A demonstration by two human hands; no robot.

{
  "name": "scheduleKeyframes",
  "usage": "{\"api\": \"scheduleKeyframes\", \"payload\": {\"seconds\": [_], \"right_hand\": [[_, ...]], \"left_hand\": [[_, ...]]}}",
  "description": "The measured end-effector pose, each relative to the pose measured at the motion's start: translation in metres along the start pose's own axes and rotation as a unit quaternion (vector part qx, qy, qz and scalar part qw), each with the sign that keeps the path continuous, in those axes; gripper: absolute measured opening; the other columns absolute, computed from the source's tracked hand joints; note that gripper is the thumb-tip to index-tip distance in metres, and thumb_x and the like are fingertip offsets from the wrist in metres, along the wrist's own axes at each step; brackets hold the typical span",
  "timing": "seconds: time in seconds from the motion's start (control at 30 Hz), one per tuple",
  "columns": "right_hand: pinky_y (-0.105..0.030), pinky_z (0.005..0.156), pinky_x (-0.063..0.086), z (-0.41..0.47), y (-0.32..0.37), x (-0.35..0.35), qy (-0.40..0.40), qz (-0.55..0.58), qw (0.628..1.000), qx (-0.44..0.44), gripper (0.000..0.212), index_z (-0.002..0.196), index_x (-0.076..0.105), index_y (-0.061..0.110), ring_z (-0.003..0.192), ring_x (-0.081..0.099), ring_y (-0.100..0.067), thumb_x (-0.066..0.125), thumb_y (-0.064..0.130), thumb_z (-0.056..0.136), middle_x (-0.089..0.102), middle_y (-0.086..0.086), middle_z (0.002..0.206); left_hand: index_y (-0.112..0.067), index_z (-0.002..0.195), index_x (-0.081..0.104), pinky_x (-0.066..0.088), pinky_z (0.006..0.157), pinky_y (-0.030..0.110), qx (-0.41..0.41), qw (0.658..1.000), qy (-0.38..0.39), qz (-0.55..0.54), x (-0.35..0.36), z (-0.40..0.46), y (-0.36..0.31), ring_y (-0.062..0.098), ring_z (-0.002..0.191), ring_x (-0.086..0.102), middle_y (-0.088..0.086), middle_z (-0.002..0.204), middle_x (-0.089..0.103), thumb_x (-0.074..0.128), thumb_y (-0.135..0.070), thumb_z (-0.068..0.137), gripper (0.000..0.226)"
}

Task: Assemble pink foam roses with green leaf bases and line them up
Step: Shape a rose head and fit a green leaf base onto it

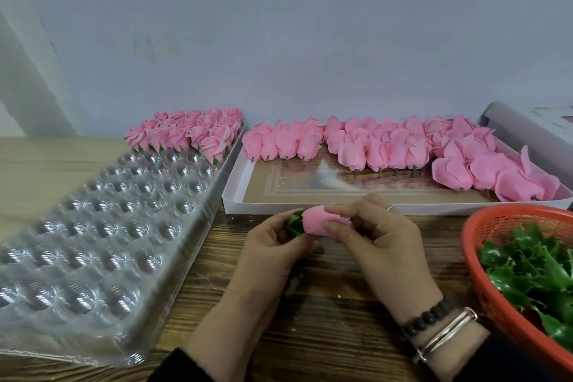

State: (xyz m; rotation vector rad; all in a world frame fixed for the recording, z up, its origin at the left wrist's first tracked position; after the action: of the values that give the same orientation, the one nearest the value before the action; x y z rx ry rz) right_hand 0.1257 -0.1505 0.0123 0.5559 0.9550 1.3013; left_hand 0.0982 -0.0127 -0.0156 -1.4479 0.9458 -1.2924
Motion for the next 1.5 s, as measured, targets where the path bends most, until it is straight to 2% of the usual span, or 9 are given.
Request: {"api": "scheduleKeyframes", "payload": {"seconds": [0.07, 0.23, 0.37, 0.53, 0.67, 0.9, 1.07, 1.17, 1.5], "right_hand": [[-0.002, 0.067, 0.038, 0.0, 0.001, 0.001, 0.004, -0.022, 1.0, -0.012, 0.021, 0.083, 0.072, 0.023, 0.077, 0.054, 0.006, 0.075, 0.005, 0.072, 0.057, 0.011, 0.074], [-0.009, 0.071, 0.044, -0.002, 0.004, 0.002, 0.016, -0.057, 0.997, -0.052, 0.016, 0.087, 0.074, 0.014, 0.08, 0.056, -0.004, 0.073, 0.003, 0.075, 0.057, 0.009, 0.079], [-0.014, 0.071, 0.044, -0.003, 0.008, 0.002, 0.014, -0.093, 0.992, -0.089, 0.016, 0.088, 0.073, 0.011, 0.078, 0.053, -0.006, 0.072, 0.001, 0.075, 0.054, 0.007, 0.078], [-0.003, 0.07, 0.038, -0.003, 0.009, 0.003, 0.007, -0.141, 0.983, -0.115, 0.011, 0.084, 0.072, 0.009, 0.076, 0.049, 0.0, 0.068, 0.007, 0.073, 0.051, 0.007, 0.079], [-0.005, 0.068, 0.038, -0.005, 0.013, 0.006, 0.011, -0.171, 0.975, -0.138, 0.011, 0.083, 0.071, 0.008, 0.073, 0.05, -0.006, 0.065, 0.012, 0.076, 0.055, 0.0, 0.077], [-0.029, 0.06, 0.048, -0.009, 0.024, 0.012, 0.015, -0.217, 0.954, -0.205, 0.01, 0.082, 0.069, 0.005, 0.062, 0.06, -0.02, 0.061, 0.011, 0.082, 0.057, -0.006, 0.074], [-0.013, 0.062, 0.043, -0.008, 0.017, 0.008, -0.006, -0.193, 0.967, -0.164, 0.008, 0.08, 0.07, 0.003, 0.066, 0.053, -0.009, 0.065, 0.009, 0.077, 0.057, -0.004, 0.075], [-0.013, 0.065, 0.042, -0.006, 0.01, 0.004, -0.026, -0.16, 0.978, -0.131, 0.012, 0.082, 0.071, 0.007, 0.072, 0.053, -0.009, 0.068, 0.002, 0.072, 0.058, -0.004, 0.076], [-0.008, 0.067, 0.043, -0.004, 0.013, 0.008, 0.006, -0.146, 0.982, -0.116, 0.012, 0.084, 0.072, 0.01, 0.073, 0.056, -0.007, 0.065, 0.017, 0.077, 0.056, 0.002, 0.077]], "left_hand": [[-0.005, 0.107, 0.066, 0.03, 0.079, 0.044, 0.001, 1.0, 0.004, 0.003, 0.002, -0.001, 0.0, 0.036, 0.085, 0.052, 0.035, 0.105, 0.059, 0.061, 0.008, 0.079, 0.031], [0.0, 0.109, 0.063, 0.052, 0.07, 0.032, 0.014, 1.0, 0.012, 0.015, 0.004, -0.001, -0.003, 0.03, 0.087, 0.06, 0.03, 0.103, 0.064, 0.057, 0.014, 0.078, 0.035], [0.002, 0.114, 0.06, 0.052, 0.056, 0.019, -0.001, 1.0, 0.021, -0.016, 0.004, -0.001, -0.001, 0.028, 0.087, 0.059, 0.027, 0.104, 0.065, 0.055, 0.017, 0.079, 0.039], [0.003, 0.113, 0.06, 0.053, 0.085, 0.03, -0.018, 0.996, 0.046, -0.078, 0.009, -0.001, 0.002, 0.026, 0.096, 0.062, 0.027, 0.11, 0.063, 0.058, 0.02, 0.073, 0.044], [0.004, 0.111, 0.06, 0.053, 0.082, 0.029, -0.011, 0.993, 0.048, -0.104, 0.01, -0.001, 0.003, 0.024, 0.092, 0.063, 0.025, 0.104, 0.066, 0.069, 0.014, 0.062, 0.05], [0.008, 0.111, 0.057, 0.055, 0.076, 0.026, 0.018, 0.992, 0.029, -0.124, 0.011, -0.001, 0.0, 0.026, 0.09, 0.064, 0.024, 0.1, 0.066, 0.067, 0.008, 0.061, 0.052], [0.002, 0.109, 0.06, 0.053, 0.084, 0.03, 0.04, 0.996, 0.009, -0.083, 0.011, -0.002, 0.001, 0.025, 0.093, 0.064, 0.021, 0.103, 0.068, 0.057, 0.021, 0.074, 0.04], [0.001, 0.109, 0.06, 0.049, 0.092, 0.035, 0.056, 0.997, -0.003, -0.049, 0.014, -0.002, 0.001, 0.024, 0.096, 0.063, 0.02, 0.104, 0.068, 0.052, 0.022, 0.078, 0.038], [-0.003, 0.11, 0.061, 0.053, 0.081, 0.023, 0.079, 0.996, 0.035, -0.007, 0.024, -0.009, -0.002, 0.017, 0.095, 0.066, 0.013, 0.101, 0.07, 0.041, 0.027, 0.079, 0.048]]}}
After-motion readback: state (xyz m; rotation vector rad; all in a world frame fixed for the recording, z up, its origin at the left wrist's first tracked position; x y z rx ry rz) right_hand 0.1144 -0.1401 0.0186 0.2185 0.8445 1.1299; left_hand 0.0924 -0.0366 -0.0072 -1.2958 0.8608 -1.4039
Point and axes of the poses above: each hand's wrist, its own z-axis towards the middle knuckle, its own x-axis out of the palm, y = z × x, the point moved 4 cm from there along z, towards the middle knuckle
